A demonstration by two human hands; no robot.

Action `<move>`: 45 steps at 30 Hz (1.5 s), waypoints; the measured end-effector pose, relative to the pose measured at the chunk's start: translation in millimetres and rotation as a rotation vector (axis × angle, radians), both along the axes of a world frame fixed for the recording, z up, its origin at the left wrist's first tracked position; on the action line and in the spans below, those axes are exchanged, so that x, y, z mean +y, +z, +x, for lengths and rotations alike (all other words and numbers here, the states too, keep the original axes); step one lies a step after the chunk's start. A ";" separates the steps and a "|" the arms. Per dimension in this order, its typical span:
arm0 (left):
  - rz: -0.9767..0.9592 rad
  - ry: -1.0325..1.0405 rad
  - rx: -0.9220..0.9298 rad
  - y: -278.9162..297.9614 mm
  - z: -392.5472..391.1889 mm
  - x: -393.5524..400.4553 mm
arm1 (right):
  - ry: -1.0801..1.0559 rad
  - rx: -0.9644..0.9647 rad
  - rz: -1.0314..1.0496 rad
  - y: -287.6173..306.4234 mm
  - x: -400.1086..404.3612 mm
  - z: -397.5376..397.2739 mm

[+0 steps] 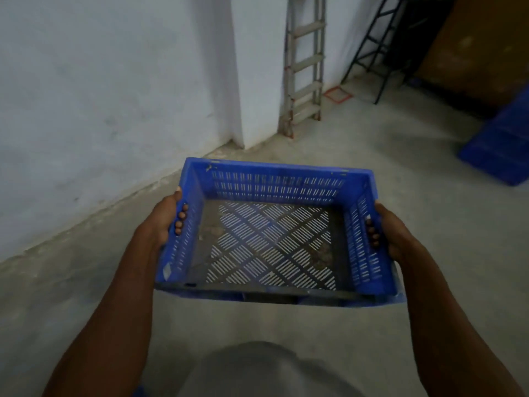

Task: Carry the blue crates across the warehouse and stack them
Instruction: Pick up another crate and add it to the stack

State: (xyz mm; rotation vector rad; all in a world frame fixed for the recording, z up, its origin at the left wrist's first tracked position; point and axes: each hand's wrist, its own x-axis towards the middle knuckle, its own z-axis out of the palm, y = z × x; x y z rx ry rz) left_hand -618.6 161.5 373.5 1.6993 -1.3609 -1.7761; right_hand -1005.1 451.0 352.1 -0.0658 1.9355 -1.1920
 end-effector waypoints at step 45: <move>0.002 -0.877 -0.028 -7.3 -1200.0 77.0 | -0.820 -0.013 -0.022 -7.9 272.8 -840.7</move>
